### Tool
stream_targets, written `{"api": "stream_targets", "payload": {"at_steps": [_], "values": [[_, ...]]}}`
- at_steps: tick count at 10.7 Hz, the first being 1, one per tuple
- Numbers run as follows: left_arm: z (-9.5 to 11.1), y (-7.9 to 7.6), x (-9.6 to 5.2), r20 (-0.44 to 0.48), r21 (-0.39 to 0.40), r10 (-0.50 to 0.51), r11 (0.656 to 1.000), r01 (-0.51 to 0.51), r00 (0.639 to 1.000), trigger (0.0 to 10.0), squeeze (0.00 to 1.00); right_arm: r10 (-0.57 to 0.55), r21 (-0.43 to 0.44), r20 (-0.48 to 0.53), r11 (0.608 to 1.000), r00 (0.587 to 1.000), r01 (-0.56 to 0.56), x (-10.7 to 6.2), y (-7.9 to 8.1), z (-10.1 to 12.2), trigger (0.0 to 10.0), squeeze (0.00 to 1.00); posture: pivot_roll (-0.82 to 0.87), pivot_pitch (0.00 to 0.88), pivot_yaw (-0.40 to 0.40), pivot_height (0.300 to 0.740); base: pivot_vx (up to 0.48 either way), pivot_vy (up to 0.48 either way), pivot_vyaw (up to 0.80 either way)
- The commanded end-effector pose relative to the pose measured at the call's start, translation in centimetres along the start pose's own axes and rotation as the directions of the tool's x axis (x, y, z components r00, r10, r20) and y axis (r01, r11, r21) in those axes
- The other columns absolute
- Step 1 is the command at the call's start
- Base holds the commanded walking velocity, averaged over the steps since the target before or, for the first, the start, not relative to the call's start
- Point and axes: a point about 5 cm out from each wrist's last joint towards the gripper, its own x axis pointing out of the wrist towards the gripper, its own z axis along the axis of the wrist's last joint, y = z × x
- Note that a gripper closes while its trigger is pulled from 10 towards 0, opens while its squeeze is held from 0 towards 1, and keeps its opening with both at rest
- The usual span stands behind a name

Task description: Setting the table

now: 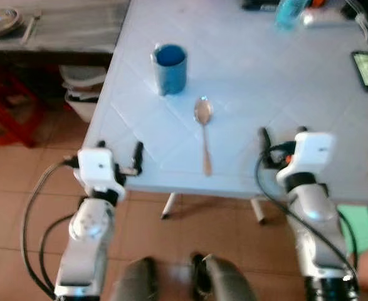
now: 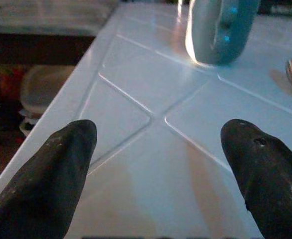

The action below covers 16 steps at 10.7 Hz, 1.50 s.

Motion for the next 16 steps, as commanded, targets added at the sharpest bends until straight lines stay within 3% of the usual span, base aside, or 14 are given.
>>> {"api": "stream_targets", "payload": {"at_steps": [1, 3, 4, 6, 10, 15, 16], "values": [[-0.3, 0.1, -0.4, -0.021, 0.011, 0.008, 1.000, -0.007, 1.000, 10.0, 0.00, -0.001, 0.014, -0.004, 1.000, 1.000, 0.001, -0.1, 0.1, -0.1, 10.0, 0.00, -0.02, 0.242, 0.017, 0.740, 0.000, 0.000, 0.80], [-0.1, 0.4, -0.4, -0.016, 0.015, 0.010, 1.000, -0.009, 1.000, 10.0, 0.00, 0.001, 0.006, 0.029, 1.000, 1.000, -0.001, 0.0, 0.1, 0.4, 10.0, 0.00, -0.01, 0.240, 0.020, 0.740, 0.000, 0.000, 0.40], [0.1, 0.6, -0.2, -0.010, 0.014, 0.018, 1.000, -0.018, 1.000, 10.0, 0.00, 0.040, -0.048, 0.080, 0.998, 0.996, -0.036, 0.3, 0.6, 1.3, 10.0, 0.00, -0.01, 0.252, 0.019, 0.740, 0.000, 0.000, 0.00], [0.3, 0.6, 0.1, 0.000, 0.011, 0.030, 0.999, -0.030, 1.000, 10.0, 0.00, 0.067, -0.048, 0.099, 0.997, 0.993, -0.062, 1.0, 1.3, 1.8, 10.0, 0.00, -0.02, 0.245, 0.018, 0.740, 0.000, 0.000, 0.00], [0.2, 0.3, 0.1, -0.001, 0.004, 0.017, 1.000, -0.017, 1.000, 10.0, 0.00, 0.142, 0.025, -0.023, 0.990, 0.990, -0.142, 2.2, 3.4, 0.5, 10.0, 0.00, -0.02, 0.257, 0.021, 0.740, 0.000, 0.000, 0.00], [0.2, 0.1, 0.2, -0.004, -0.005, -0.006, 1.000, 0.006, 1.000, 10.0, 0.00, 0.157, 0.099, -0.196, 0.985, 0.968, -0.140, 1.4, 4.9, -0.5, 10.0, 0.00, -0.03, 0.266, 0.021, 0.740, 0.000, 0.000, 0.00], [0.2, 0.0, 0.3, -0.005, -0.009, -0.009, 1.000, 0.009, 1.000, 10.0, 0.00, 0.155, 0.106, -0.206, 0.985, 0.966, -0.135, 1.5, 4.9, -0.4, 2.6, 0.00, -0.03, 0.265, 0.021, 0.740, 0.000, 0.000, 0.00]]}}
